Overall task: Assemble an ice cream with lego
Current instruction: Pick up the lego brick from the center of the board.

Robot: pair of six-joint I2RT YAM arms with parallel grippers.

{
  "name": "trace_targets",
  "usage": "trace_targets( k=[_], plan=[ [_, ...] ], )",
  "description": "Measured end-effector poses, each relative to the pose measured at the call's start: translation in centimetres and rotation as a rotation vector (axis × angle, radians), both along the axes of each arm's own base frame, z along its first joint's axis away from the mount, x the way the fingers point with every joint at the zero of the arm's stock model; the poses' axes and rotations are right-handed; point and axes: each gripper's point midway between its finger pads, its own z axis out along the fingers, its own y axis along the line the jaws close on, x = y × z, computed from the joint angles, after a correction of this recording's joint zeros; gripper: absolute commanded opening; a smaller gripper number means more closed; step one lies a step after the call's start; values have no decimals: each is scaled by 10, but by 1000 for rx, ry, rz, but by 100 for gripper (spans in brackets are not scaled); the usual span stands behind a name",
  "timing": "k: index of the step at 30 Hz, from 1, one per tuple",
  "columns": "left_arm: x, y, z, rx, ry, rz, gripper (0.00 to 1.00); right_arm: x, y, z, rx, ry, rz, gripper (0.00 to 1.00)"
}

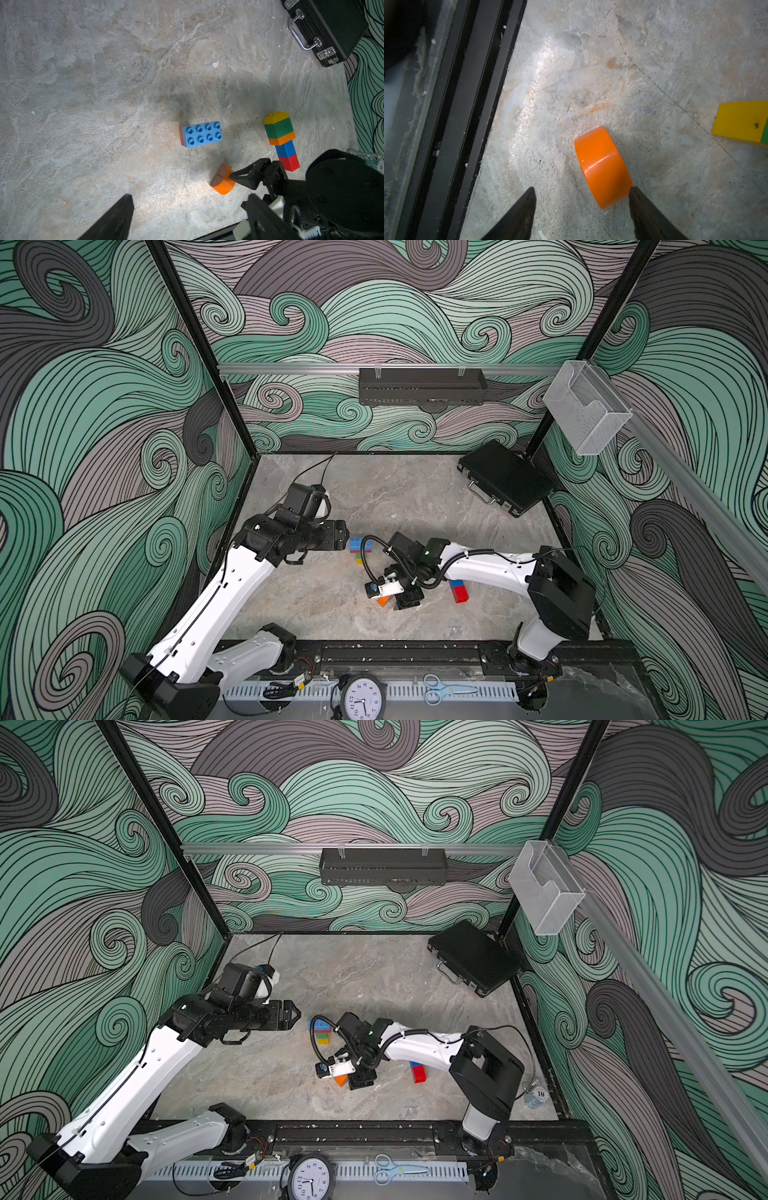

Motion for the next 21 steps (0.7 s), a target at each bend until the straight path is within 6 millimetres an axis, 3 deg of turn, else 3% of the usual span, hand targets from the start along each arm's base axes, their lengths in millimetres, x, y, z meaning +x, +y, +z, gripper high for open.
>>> trace_targets(
  k=[10, 21],
  plan=[
    [0, 4, -9, -10, 21, 4, 86, 6, 8, -14, -31, -50, 34, 59],
    [1, 8, -7, -15, 15, 10, 86, 12, 11, -15, -41, -82, 25, 46]
  ],
)
